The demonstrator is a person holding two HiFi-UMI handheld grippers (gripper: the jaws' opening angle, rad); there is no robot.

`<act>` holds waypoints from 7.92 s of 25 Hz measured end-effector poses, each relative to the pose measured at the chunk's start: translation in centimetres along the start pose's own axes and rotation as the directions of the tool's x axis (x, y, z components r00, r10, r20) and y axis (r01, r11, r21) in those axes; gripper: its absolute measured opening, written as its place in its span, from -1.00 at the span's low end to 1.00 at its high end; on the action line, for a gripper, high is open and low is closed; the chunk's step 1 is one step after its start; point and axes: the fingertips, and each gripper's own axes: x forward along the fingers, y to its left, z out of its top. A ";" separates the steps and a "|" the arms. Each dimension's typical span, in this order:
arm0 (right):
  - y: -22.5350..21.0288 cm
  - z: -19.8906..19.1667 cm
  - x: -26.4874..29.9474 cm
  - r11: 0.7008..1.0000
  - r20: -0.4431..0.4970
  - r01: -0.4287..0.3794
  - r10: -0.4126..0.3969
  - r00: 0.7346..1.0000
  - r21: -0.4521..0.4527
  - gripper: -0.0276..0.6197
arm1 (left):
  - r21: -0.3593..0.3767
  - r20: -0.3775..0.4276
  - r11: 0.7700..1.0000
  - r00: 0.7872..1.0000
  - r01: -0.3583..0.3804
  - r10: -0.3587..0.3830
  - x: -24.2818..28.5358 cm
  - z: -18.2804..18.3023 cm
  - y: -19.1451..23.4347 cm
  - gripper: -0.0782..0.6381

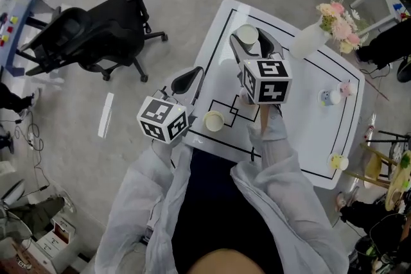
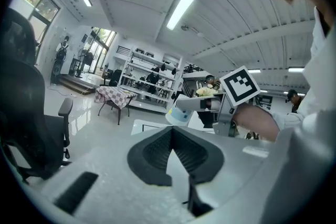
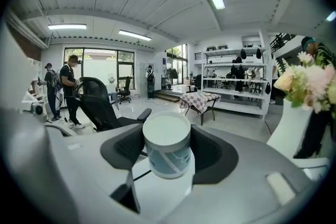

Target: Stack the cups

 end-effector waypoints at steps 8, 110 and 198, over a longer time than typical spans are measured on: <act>-2.9 -0.7 -8.6 0.992 0.028 0.119 -0.120 0.992 0.032 -0.05 | 0.025 -0.034 0.991 0.990 0.135 -0.134 -0.1 -0.4 -5.2 -0.79; 11.4 -17.9 -16.8 0.845 -0.044 -0.527 0.526 0.850 -0.092 0.36 | -0.166 -0.048 0.873 0.888 -0.459 0.458 -14.6 -14.4 -10.8 -0.79; -12.1 -22.2 -18.7 0.999 -0.075 0.049 -0.048 0.996 0.006 -0.01 | -0.086 -0.269 0.994 0.959 0.066 -0.087 5.8 -14.5 -15.2 -0.79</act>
